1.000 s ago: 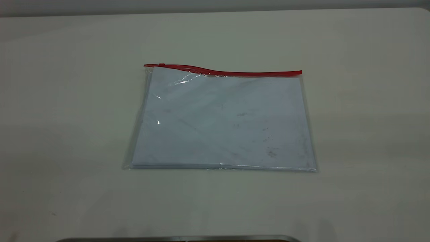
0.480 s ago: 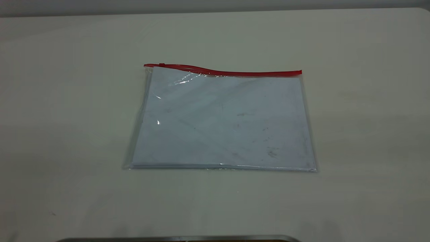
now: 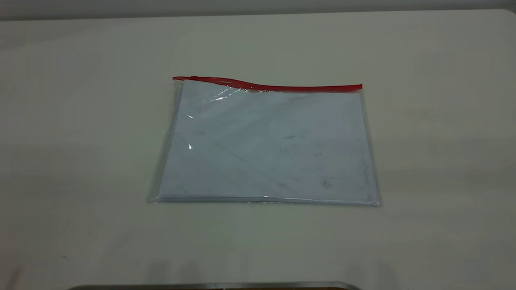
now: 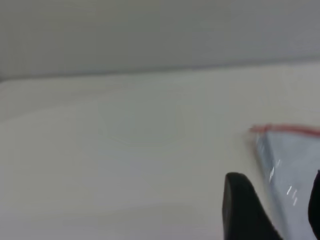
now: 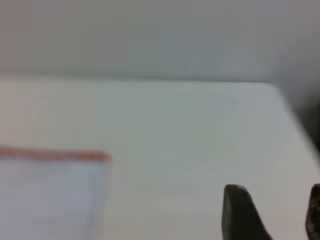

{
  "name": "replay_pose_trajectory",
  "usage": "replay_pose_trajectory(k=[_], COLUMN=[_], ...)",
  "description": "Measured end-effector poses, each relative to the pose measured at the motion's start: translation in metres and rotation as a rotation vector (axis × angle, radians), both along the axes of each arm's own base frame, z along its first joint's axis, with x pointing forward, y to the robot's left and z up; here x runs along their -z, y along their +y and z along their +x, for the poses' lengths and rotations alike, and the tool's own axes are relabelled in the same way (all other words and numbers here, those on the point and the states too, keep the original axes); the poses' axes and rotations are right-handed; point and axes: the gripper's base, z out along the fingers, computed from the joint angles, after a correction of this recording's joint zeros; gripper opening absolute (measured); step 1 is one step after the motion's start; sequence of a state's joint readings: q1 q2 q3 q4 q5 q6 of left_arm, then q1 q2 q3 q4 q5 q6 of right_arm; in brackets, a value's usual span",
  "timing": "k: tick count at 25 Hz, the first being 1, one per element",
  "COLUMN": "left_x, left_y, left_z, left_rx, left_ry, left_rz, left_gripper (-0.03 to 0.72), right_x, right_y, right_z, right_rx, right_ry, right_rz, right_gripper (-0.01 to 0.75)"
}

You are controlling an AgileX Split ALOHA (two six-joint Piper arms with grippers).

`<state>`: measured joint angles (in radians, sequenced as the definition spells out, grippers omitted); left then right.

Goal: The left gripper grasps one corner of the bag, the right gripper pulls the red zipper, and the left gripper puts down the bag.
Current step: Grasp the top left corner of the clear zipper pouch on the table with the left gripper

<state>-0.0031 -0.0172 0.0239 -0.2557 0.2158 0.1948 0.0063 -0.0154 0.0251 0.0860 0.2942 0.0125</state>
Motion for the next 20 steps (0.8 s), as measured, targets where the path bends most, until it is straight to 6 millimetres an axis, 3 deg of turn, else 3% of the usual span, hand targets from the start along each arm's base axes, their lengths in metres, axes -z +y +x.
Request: replay_pose_trajectory(k=[6,9,15,20], left_x=[-0.011,-0.025,-0.069,-0.096], left_y=[0.000,0.000,-0.003,-0.009], left_z=[0.002,0.001,-0.006,-0.004], left_rx=[-0.025,-0.017,0.021,0.096], left_ry=[-0.115,-0.156,-0.195,-0.014], left_rz=[-0.103,-0.074,-0.048,-0.030], left_gripper=[0.383,0.383,0.383,0.383], right_x=[-0.036,-0.045,-0.050,-0.044], right_y=[-0.009,-0.020,-0.021,-0.005], right_z=[0.000,-0.003,-0.005,-0.001], right_rx=[0.108,0.181,0.196,0.058], right_ry=[-0.406,-0.550,-0.601,-0.385], right_rz=[0.619,0.767,0.560,0.255], right_gripper=[0.357,0.357,0.357,0.357])
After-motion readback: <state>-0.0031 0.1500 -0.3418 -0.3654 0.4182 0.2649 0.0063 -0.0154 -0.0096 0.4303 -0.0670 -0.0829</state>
